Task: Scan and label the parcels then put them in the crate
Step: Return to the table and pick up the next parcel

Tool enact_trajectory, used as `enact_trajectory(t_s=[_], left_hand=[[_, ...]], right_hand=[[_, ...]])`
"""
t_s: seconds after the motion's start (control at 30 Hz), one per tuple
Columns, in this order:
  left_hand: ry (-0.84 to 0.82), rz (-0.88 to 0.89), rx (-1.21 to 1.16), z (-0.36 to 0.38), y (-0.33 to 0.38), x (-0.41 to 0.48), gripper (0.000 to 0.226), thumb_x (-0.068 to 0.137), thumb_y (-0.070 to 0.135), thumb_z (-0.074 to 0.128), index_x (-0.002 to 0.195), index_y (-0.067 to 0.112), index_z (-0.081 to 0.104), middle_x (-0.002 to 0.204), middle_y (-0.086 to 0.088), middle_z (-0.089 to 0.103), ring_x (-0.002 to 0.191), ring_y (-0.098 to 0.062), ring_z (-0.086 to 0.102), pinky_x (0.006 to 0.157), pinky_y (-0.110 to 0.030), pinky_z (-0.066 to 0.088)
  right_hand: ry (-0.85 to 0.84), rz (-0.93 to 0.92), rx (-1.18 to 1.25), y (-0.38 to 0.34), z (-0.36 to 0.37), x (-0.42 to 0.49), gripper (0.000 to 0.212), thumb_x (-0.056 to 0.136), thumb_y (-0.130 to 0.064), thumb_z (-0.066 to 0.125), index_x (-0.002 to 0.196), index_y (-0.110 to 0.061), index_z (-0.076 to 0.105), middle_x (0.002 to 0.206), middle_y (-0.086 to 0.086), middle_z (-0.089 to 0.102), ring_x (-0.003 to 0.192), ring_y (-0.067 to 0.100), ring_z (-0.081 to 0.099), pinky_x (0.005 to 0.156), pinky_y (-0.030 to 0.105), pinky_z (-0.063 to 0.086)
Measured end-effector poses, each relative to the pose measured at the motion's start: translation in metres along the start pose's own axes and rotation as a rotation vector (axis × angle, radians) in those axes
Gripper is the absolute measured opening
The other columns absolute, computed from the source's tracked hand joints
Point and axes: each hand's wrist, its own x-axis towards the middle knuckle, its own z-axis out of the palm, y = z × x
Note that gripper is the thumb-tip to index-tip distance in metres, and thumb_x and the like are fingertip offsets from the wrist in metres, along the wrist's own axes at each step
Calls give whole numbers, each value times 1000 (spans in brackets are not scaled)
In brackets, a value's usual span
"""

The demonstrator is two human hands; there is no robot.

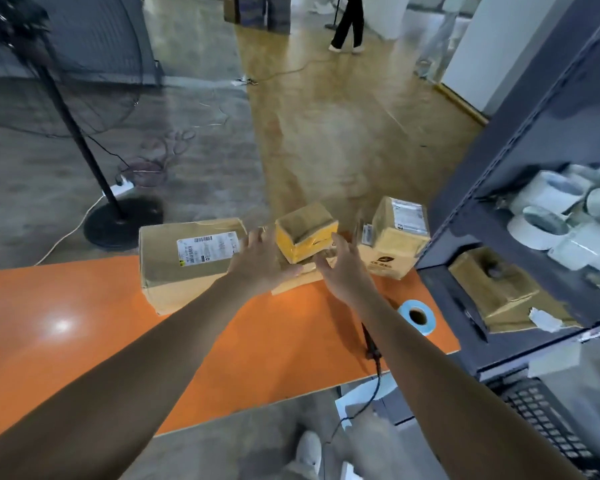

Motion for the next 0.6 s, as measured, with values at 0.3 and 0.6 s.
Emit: enact_trajectory(t_s=[0.3, 0.6], left_hand=[[-49, -123, 55, 20, 27, 86, 112, 71, 62, 73, 154, 21, 9, 159, -12, 8, 147, -37, 7, 114, -53, 27], [-73, -97, 36, 38, 31, 100, 106, 75, 35, 81, 154, 22, 11, 151, -14, 22, 140, -41, 20, 110, -48, 32]], right_hand=[[-81, -39, -15, 34, -14, 75, 71, 97, -51, 47, 155, -26, 16, 154, 7, 32, 133, 27, 45, 103, 45, 44], [-112, -61, -6, 38, -16, 77, 66, 101, -45, 44, 156, -25, 13, 157, 4, 30, 128, 25, 50, 98, 39, 44]])
